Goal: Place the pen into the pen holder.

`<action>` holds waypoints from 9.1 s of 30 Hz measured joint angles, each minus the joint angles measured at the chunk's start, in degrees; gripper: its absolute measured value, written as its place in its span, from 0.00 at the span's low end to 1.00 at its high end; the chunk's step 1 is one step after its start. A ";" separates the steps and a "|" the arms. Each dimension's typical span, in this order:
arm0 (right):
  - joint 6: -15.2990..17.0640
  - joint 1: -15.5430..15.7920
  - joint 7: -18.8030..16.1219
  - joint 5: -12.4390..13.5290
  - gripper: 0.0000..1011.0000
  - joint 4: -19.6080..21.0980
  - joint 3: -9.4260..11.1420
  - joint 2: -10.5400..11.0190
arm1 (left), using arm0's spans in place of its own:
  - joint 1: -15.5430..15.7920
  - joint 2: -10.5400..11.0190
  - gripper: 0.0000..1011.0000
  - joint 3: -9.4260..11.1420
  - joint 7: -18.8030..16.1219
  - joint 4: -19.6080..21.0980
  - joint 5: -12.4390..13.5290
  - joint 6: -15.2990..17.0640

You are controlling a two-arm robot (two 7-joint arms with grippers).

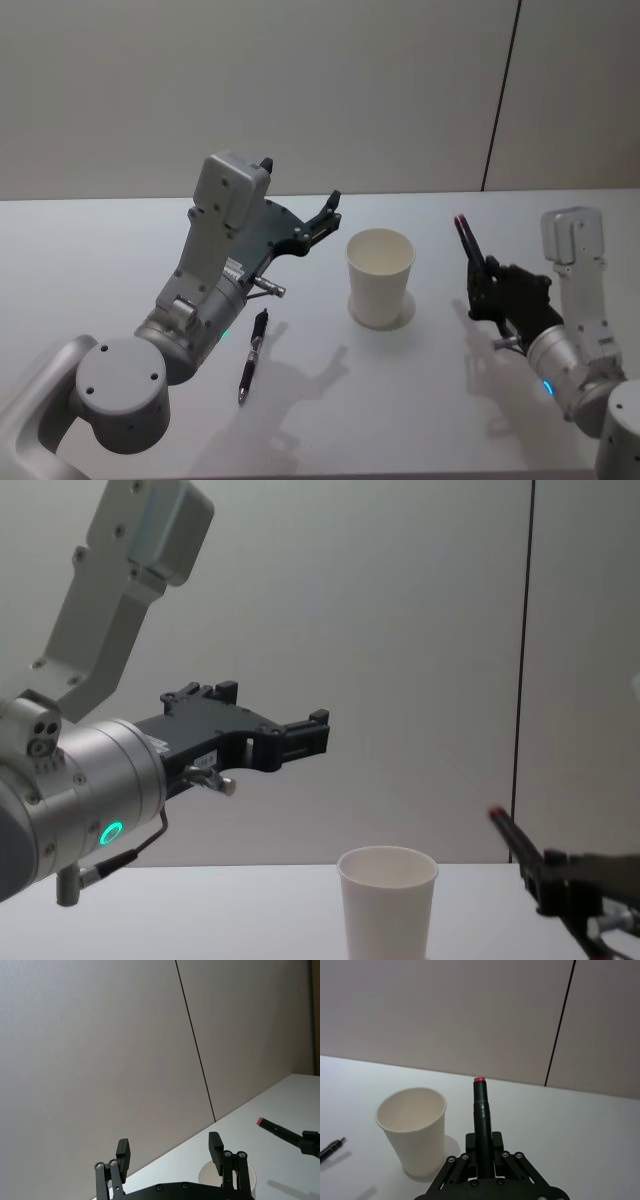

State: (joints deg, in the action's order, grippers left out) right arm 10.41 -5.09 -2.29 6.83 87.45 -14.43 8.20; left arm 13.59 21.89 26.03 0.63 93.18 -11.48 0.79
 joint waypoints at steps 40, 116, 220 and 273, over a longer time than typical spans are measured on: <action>-24.35 -14.12 -8.23 -10.80 0.18 -18.05 -1.94 -5.96 | 0.00 0.00 0.99 0.00 0.00 0.00 0.00 0.00; -34.74 -27.12 -12.69 -10.93 0.72 -43.81 -3.01 -10.85 | 0.00 0.00 0.99 0.00 0.00 0.00 0.00 0.00; -13.02 2.70 1.51 0.07 0.99 3.04 2.82 2.30 | -1.46 -1.00 0.99 -1.56 -5.32 -0.71 -11.24 11.53; -12.97 2.82 1.51 0.10 0.99 3.18 2.85 2.37 | -1.17 -3.48 0.99 -1.91 -8.51 -7.55 -15.76 32.67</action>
State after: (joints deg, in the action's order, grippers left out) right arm -2.56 -2.27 -0.79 6.93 90.63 -11.58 10.58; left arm 12.42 18.42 24.11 -7.88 85.62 -27.24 33.47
